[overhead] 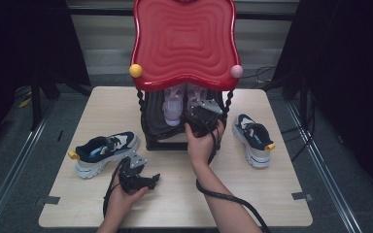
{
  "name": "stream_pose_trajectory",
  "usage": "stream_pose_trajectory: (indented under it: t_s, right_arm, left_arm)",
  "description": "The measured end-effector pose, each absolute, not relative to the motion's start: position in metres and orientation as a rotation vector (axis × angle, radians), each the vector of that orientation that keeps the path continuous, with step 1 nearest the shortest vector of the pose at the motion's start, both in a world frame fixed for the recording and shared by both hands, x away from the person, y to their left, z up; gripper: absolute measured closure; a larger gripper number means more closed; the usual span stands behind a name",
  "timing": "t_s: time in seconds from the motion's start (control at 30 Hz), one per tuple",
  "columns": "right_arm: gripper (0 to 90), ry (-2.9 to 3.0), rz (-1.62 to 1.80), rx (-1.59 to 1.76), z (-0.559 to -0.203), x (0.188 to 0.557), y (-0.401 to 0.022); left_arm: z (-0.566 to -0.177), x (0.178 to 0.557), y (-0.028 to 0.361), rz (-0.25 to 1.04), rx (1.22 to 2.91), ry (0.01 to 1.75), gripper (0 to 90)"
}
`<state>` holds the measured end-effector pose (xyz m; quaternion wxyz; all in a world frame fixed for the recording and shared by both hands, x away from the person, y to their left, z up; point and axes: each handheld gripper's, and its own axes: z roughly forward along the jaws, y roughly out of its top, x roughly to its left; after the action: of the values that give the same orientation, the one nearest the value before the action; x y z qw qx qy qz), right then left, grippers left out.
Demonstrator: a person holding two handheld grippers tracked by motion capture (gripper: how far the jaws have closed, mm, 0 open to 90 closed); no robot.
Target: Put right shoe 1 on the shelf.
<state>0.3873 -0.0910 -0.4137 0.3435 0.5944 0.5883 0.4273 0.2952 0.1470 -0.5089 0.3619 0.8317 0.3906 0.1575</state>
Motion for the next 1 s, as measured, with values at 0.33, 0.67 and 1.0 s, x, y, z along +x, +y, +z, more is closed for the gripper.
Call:
stream_pose_trajectory:
  t_s: [0.33, 0.67, 1.0]
  right_arm:
    - [19.7, 1.587, 1.115, 1.484, -0.409, 0.376, -0.096]
    - [17.9, 1.655, 1.13, 1.456, -0.411, 0.364, -0.103]
    - [17.0, 1.74, 1.148, 1.415, -0.416, 0.348, -0.114]
  left_arm:
    - [-0.509, 0.295, 0.147, 0.407, 2.143, 1.006, 14.4]
    - [-0.509, 0.295, 0.147, 0.408, 2.142, 1.007, 14.4]
    - [-0.509, 0.295, 0.147, 0.408, 2.143, 1.007, 14.4]
